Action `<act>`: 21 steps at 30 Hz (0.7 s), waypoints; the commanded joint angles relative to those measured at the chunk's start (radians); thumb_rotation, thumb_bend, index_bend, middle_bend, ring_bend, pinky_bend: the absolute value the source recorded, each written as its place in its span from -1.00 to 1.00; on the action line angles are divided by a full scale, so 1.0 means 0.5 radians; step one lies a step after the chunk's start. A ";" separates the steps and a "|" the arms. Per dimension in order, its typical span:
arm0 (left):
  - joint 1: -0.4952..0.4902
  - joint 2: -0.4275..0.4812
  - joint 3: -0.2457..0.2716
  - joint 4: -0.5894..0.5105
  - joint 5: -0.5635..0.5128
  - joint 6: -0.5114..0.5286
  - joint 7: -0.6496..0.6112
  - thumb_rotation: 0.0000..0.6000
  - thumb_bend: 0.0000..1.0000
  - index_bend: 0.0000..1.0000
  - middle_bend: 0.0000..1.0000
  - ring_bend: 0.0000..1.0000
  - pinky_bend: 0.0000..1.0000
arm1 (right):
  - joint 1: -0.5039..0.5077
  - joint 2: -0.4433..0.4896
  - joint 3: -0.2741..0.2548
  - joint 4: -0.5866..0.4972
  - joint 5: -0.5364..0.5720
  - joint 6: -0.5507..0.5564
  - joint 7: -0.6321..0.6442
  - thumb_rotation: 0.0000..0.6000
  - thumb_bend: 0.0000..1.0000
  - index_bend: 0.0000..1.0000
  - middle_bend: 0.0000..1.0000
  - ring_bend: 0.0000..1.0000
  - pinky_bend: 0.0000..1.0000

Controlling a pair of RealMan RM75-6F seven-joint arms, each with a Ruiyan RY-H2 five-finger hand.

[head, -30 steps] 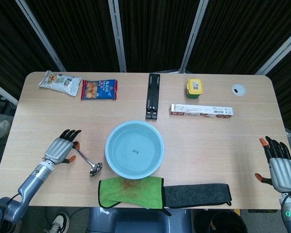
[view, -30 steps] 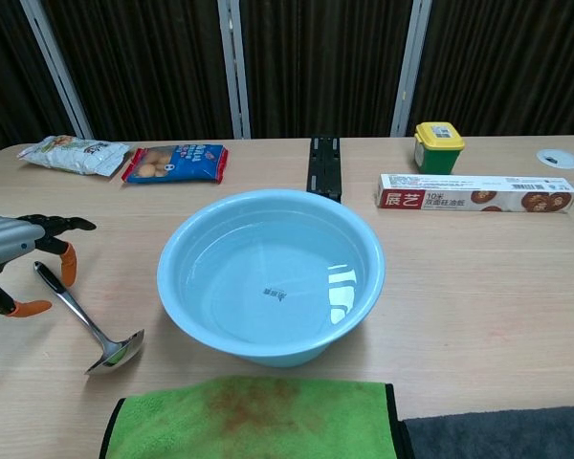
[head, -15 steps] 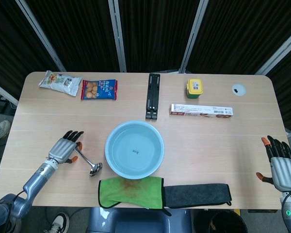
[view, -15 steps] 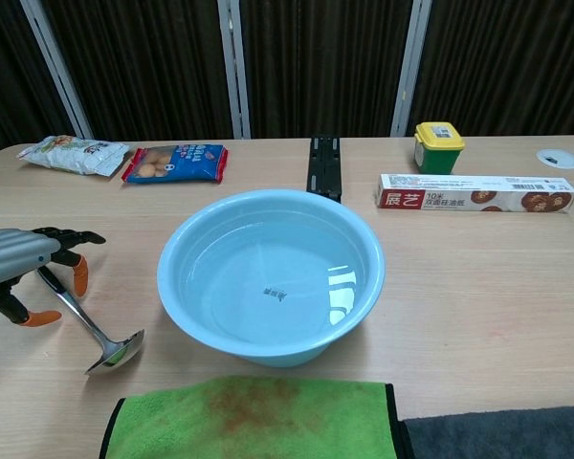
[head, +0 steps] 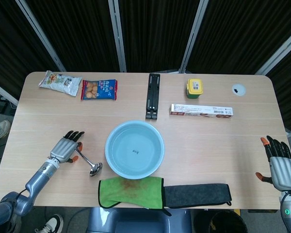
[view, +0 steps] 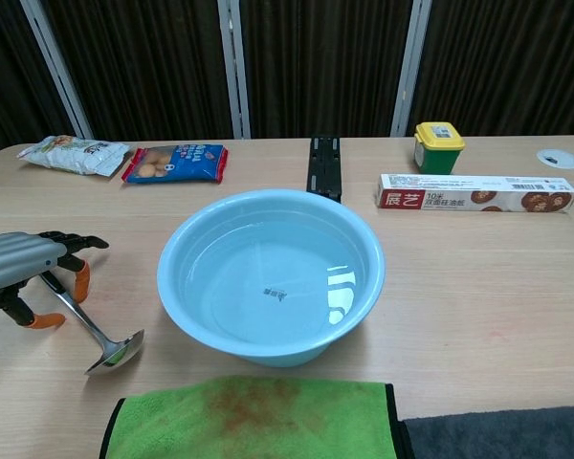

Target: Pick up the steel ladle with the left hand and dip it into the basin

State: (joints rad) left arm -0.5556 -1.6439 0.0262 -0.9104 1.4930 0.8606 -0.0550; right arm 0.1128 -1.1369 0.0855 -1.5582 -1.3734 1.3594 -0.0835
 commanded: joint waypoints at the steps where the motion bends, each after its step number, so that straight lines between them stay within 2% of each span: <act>1: -0.005 -0.013 0.008 0.023 -0.002 -0.012 -0.006 1.00 -0.20 -0.04 -1.00 -1.00 -1.00 | 0.000 0.006 -0.006 -0.007 -0.012 -0.001 0.012 1.00 -1.00 -1.00 -1.00 -1.00 -1.00; 8: -0.014 -0.037 0.022 0.083 0.011 -0.007 -0.022 1.00 -0.01 0.01 -1.00 -1.00 -1.00 | -0.002 0.021 -0.021 -0.024 -0.033 -0.008 0.055 1.00 -1.00 -1.00 -1.00 -1.00 -1.00; 21: 0.012 0.003 0.063 0.039 0.051 0.082 0.009 1.00 0.00 0.04 -1.00 -1.00 -1.00 | 0.001 0.039 -0.045 -0.038 -0.078 -0.010 0.075 1.00 -1.00 -1.00 -1.00 -1.00 -1.00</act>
State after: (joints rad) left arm -0.5515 -1.6452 0.0565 -0.8876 1.5178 0.8987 -0.0532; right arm 0.1135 -1.1173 0.0627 -1.5772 -1.4124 1.3544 -0.0460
